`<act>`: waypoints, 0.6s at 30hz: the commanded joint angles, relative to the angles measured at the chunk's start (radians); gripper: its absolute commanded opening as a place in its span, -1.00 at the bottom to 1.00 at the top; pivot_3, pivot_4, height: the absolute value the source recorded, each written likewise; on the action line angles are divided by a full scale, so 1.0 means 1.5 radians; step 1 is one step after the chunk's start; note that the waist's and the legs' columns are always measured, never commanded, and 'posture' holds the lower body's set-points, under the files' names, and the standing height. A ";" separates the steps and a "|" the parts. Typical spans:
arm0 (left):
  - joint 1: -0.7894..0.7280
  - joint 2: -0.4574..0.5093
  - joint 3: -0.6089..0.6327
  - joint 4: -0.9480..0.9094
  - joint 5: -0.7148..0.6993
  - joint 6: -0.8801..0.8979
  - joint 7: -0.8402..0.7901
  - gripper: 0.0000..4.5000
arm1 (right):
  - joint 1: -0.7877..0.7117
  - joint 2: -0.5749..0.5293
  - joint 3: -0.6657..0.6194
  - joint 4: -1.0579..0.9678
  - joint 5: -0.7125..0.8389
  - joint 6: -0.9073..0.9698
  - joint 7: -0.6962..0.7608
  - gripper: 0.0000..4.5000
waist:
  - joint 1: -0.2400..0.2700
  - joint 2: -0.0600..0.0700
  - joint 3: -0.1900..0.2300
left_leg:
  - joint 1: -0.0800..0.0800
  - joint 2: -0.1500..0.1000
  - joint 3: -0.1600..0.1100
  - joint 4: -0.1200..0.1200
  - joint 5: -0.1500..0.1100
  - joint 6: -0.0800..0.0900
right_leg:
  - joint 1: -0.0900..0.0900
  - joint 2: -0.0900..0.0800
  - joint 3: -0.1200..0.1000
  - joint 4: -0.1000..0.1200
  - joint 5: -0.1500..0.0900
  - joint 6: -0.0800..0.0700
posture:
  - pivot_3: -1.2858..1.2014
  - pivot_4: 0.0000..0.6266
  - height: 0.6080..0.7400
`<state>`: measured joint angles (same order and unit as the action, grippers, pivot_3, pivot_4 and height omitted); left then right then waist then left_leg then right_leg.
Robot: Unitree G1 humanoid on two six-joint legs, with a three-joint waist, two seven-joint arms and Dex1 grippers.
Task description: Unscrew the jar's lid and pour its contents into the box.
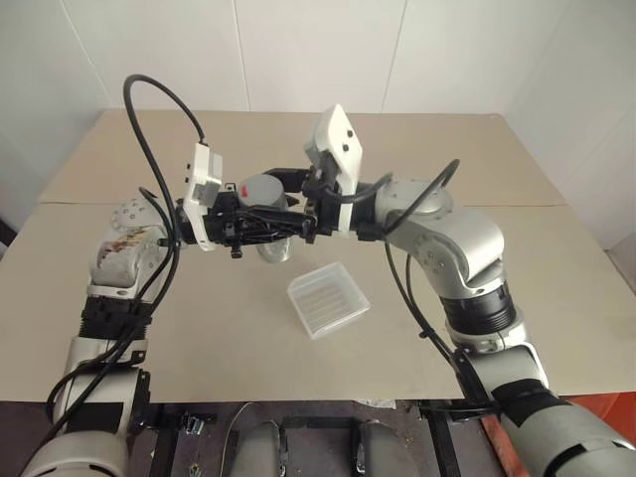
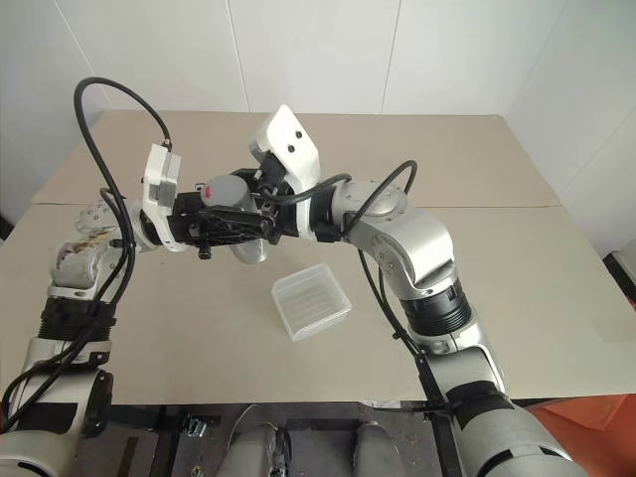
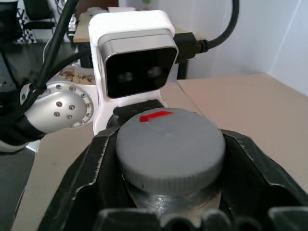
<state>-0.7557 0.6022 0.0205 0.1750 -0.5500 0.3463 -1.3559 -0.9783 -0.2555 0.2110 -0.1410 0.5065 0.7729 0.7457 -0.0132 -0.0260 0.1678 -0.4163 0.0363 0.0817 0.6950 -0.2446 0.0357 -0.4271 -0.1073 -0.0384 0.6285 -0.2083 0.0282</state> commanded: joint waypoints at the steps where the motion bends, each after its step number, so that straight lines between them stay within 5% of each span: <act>1: -0.024 0.017 0.008 -0.008 -0.028 -0.008 -0.077 -0.11 | -0.026 -0.019 -0.045 0.015 0.049 -0.027 0.086 0.24 | 0.000 0.000 0.000 | 0.000 0.000 0.000 0.000 0.000 0.000 | 0.000 0.000 0.000 0.000 0.000 0.000 | 0.03 -0.52 1.00; 9: -0.056 0.062 -0.025 -0.012 -0.123 0.023 -0.172 -0.11 | -0.079 -0.055 -0.005 0.183 0.078 -0.142 0.451 0.24 | -0.003 0.000 0.000 | 0.000 0.000 0.000 0.000 0.000 0.000 | 0.000 0.000 0.000 0.000 0.000 0.000 | 0.03 -0.52 1.00; 14: -0.052 0.071 -0.041 -0.025 -0.143 0.006 -0.172 -0.11 | -0.126 -0.024 0.005 0.277 0.035 -0.207 0.482 0.24 | -0.007 0.000 0.000 | 0.000 0.001 -0.002 0.000 0.000 0.000 | -0.001 0.001 0.001 0.001 0.000 0.000 | 0.03 -0.52 1.00; 18: -0.037 0.066 -0.026 -0.011 -0.120 -0.003 -0.172 -0.11 | -0.120 -0.019 -0.018 0.268 0.029 -0.198 0.432 0.81 | -0.002 0.000 0.000 | 0.000 0.001 -0.001 0.000 0.000 0.000 | -0.001 0.001 0.001 0.001 0.000 0.000 | 0.03 -0.52 1.00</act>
<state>-0.8159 0.6894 -0.0615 0.1582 -0.7145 0.3651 -1.6053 -1.1526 -0.2793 0.2233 0.2859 0.5504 0.4810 1.4124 -0.0164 -0.0253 0.1683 -0.4167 0.0372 0.0803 0.6946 -0.2446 0.0357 -0.4287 -0.1062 -0.0375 0.6297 -0.2083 0.0283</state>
